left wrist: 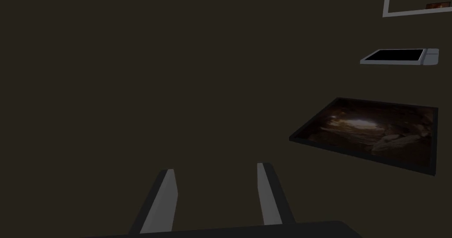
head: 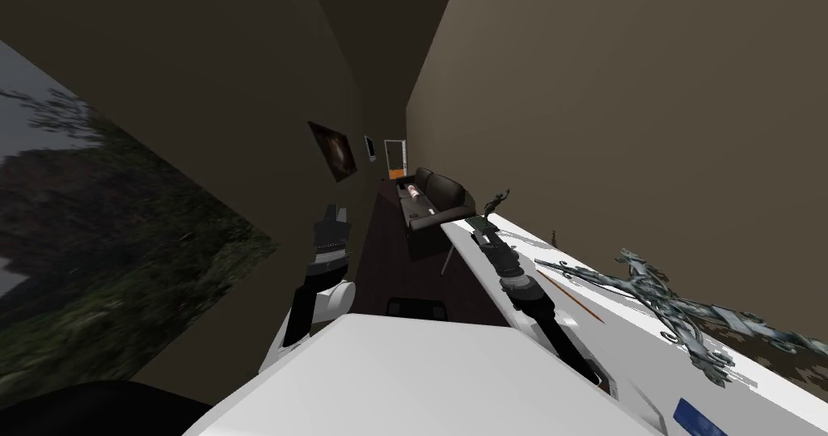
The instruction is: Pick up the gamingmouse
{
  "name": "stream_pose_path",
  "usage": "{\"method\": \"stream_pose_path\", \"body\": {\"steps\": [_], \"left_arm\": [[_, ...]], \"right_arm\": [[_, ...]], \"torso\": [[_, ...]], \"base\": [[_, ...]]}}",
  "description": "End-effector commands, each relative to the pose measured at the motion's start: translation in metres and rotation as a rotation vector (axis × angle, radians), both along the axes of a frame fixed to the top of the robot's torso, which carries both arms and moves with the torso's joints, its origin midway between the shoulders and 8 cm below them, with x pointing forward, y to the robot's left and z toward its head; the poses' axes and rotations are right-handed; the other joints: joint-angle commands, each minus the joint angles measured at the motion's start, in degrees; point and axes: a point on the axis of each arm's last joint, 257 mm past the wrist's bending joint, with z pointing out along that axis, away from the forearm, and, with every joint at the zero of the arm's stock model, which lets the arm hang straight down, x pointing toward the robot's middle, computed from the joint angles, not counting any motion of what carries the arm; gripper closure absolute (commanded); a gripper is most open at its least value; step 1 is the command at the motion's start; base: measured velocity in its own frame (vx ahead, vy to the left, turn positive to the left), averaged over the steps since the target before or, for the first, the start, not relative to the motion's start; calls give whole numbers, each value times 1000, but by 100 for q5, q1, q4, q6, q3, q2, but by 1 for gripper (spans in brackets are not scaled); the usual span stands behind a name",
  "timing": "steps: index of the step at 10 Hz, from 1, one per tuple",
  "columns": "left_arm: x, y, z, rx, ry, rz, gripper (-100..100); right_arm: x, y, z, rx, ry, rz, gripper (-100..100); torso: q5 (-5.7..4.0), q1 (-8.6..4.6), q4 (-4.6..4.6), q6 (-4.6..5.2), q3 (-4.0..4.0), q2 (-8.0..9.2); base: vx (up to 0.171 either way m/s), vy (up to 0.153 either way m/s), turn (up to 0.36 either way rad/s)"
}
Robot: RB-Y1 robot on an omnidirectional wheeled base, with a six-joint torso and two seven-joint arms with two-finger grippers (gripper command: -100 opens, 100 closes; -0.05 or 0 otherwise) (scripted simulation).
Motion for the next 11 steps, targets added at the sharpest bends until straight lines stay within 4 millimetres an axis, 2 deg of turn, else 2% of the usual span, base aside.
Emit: {"method": "stream_pose_path", "body": {"steps": [1,2,3,4,6,7,8,9,10,11], "left_arm": [[0,0,0,0,0,0,0],[0,0,0,0,0,0,0],[0,0,0,0,0,0,0],[0,0,0,0,0,0,0],[0,0,0,0,0,0,0],[0,0,0,0,0,0,0],[0,0,0,0,0,0,0],[0,0,0,0,0,0,0],[0,0,0,0,0,0,0],[0,0,0,0,0,0,0]], "right_arm": [[1,-3,-18,-55,42,17,-100],[0,-3,-18,-63,44,21,-100],[1,-7,-34,-108,85,31,-100],[1,-7,-35,-114,86,34,-100],[0,-19,-69,-198,173,45,-100],[-1,-19,-70,-221,177,58,-100],[-2,-27,-88,-257,222,57,-100],[-3,-27,-88,-278,226,68,-100],[-5,-36,-106,-314,272,66,-100],[-5,-36,-106,-336,276,78,-100]], "torso": [[0,0,0,0,0,0],[1,1,0,0,0,0],[1,1,-1,0,-2,-4],[0,0,-1,0,-3,-4],[1,2,-2,0,-5,-9],[0,2,-1,0,-2,-3],[1,3,-1,0,-2,-4],[1,2,-1,0,-3,-5],[1,4,-2,-1,-6,-11],[1,5,-3,0,-8,-14]], "base": [[-60,-13,6],[-48,-18,2],[-48,-19,6],[-38,-12,2],[-50,-13,1],[-50,-13,-1],[-47,-14,-3],[-31,-10,-3],[-26,-7,-1],[-23,-3,-2]]}}
